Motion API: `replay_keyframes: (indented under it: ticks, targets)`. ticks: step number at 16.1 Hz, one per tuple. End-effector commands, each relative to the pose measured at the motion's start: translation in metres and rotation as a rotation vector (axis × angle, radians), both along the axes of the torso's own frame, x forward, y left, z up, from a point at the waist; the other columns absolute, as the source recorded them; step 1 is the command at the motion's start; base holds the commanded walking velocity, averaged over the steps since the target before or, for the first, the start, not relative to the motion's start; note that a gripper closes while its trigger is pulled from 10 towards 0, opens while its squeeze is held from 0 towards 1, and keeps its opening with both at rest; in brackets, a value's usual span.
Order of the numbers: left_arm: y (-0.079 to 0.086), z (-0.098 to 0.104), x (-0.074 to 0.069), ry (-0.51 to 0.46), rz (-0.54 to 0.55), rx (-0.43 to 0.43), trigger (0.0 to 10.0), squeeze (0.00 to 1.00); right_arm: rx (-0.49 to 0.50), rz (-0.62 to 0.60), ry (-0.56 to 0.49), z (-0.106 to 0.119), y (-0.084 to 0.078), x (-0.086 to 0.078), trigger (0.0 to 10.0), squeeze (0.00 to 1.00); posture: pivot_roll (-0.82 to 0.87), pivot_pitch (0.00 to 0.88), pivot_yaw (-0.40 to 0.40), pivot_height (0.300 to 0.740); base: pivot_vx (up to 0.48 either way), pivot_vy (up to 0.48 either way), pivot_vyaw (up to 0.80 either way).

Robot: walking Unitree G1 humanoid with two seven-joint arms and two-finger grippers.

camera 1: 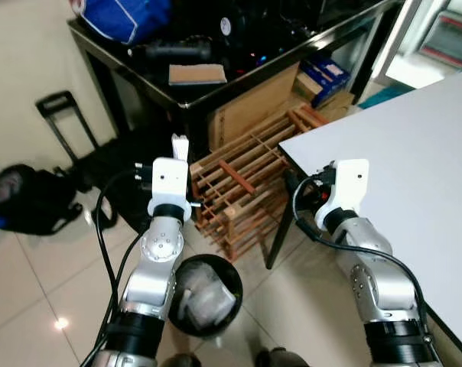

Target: Picking trash to rubbish bin

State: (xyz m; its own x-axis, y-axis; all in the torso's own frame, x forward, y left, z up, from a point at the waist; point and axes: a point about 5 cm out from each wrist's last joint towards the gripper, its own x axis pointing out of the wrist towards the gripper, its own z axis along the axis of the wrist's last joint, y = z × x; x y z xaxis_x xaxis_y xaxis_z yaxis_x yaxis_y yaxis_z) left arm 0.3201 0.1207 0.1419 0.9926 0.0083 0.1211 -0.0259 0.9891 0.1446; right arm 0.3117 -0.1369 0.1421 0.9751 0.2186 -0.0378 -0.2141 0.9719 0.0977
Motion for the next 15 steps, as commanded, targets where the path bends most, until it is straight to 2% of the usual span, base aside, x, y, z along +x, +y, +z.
replay_keyframes:
  ticks: [1, 5, 8, 10, 11, 14, 15]
  targets:
    - [0.007, -0.003, -0.002, 0.006, 0.012, 0.006, 10.0, 0.0, -0.001, 0.017, 0.001, -0.001, 0.005, -0.002, 10.0, 0.0, -0.04, 0.153, 0.017, 0.74, 0.0, 0.0, 0.0]
    - [0.007, -0.007, -0.002, 0.024, 0.001, -0.006, 10.0, 0.0, -0.052, 0.045, -0.003, -0.004, 0.007, -0.002, 10.0, 0.0, -0.04, 0.144, 0.02, 0.74, 0.0, 0.0, 0.0]
    - [0.003, -0.024, -0.004, 0.08, -0.023, -0.031, 10.0, 0.0, -0.053, 0.068, 0.046, -0.016, 0.009, -0.006, 10.0, 0.0, -0.05, 0.141, 0.015, 0.74, 0.0, 0.0, 0.0]
    - [-0.003, -0.041, -0.005, 0.124, -0.058, 0.006, 10.0, 0.0, -0.094, 0.155, 0.109, -0.029, 0.014, -0.015, 10.0, 0.0, -0.05, 0.154, 0.001, 0.74, 0.0, 0.0, 0.0]
    - [-0.005, -0.043, -0.006, 0.127, -0.065, 0.011, 10.0, 0.0, -0.098, 0.156, 0.11, -0.03, 0.014, -0.016, 10.0, 0.0, -0.05, 0.154, -0.001, 0.74, 0.0, 0.0, 0.0]
    - [-0.015, -0.086, -0.014, 0.27, -0.139, 0.081, 10.0, 0.0, -0.09, 0.195, 0.15, -0.037, 0.017, -0.031, 10.0, 0.0, -0.07, 0.191, -0.027, 0.74, 0.0, 0.0, 0.0]
    - [-0.016, -0.093, -0.016, 0.297, -0.153, 0.079, 10.0, 0.0, -0.087, 0.207, 0.157, -0.037, 0.019, -0.033, 10.0, 0.0, -0.07, 0.195, -0.028, 0.74, 0.0, 0.0, 0.0]
